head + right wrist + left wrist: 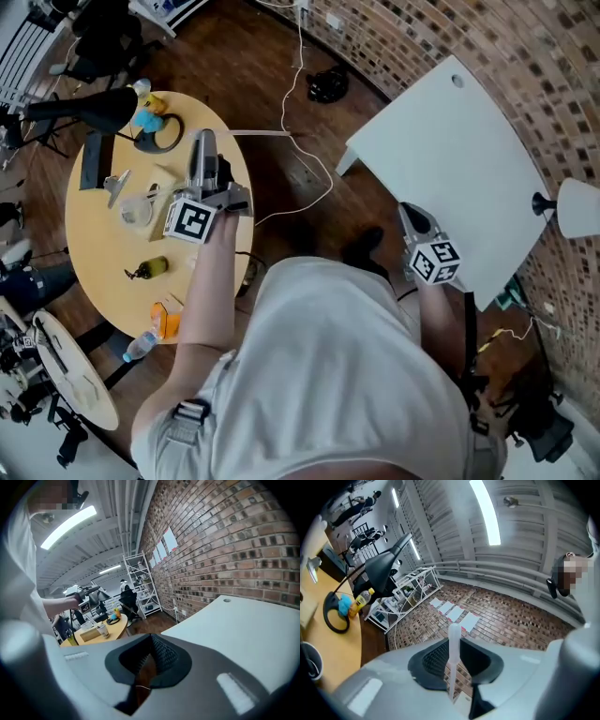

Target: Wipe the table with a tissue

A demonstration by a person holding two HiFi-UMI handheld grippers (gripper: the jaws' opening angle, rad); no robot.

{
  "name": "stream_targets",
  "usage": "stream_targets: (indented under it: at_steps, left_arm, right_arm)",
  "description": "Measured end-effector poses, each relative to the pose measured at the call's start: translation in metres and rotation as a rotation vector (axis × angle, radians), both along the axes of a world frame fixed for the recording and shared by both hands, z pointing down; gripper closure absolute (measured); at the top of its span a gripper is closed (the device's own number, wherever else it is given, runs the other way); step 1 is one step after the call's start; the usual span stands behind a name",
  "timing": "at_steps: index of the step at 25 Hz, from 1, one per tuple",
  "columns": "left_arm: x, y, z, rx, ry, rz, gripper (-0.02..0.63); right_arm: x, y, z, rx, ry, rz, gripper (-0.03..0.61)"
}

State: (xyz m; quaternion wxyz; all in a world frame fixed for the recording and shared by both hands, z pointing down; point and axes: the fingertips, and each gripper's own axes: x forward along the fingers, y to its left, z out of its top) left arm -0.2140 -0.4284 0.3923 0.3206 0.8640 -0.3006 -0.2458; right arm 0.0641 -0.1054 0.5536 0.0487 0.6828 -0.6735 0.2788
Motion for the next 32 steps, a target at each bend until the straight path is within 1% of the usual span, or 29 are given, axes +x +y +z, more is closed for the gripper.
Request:
stream_targets:
  at_steps: [4,7,10,12,15,19,23,27,32]
  left_arm:
    - [0.07,0.008,0.014,-0.028,-0.04,0.05,0.537]
    - [0.135,0.022,0.02,-0.012,-0.049,0.143,0.537]
    - [0.196,0.044,0.036,-0.021,-0.059,0.239,0.537]
    - [0.23,0.056,0.05,-0.027,-0.085,0.275,0.537]
    - [0.268,0.072,0.073,-0.028,-0.149,0.304,0.537]
    - [0.301,0.09,0.087,-0.03,-0.21,0.315,0.537]
    - [0.323,0.104,0.081,-0.009,-0.247,0.314,0.537]
    - [0.329,0.114,0.078,0.005,-0.274,0.297,0.538]
    - [0.329,0.117,0.077,0.002,-0.292,0.266,0.538]
  right_arm:
    - [0.044,0.025,0.0,0.005,-0.003,0.056,0.571]
    - [0.078,0.045,0.003,0.01,-0.016,0.111,0.571]
    - [0.109,0.066,0.003,0.017,-0.024,0.152,0.571]
    - [0.128,0.077,0.003,0.023,-0.024,0.169,0.571]
    - [0.156,0.091,0.002,0.032,-0.022,0.185,0.571]
    - [0.188,0.112,0.003,0.04,-0.027,0.202,0.571]
    - [0.216,0.134,0.005,0.048,-0.041,0.21,0.571]
    - [0.236,0.149,0.008,0.056,-0.055,0.221,0.571]
    - [0.247,0.16,0.009,0.061,-0.059,0.221,0.571]
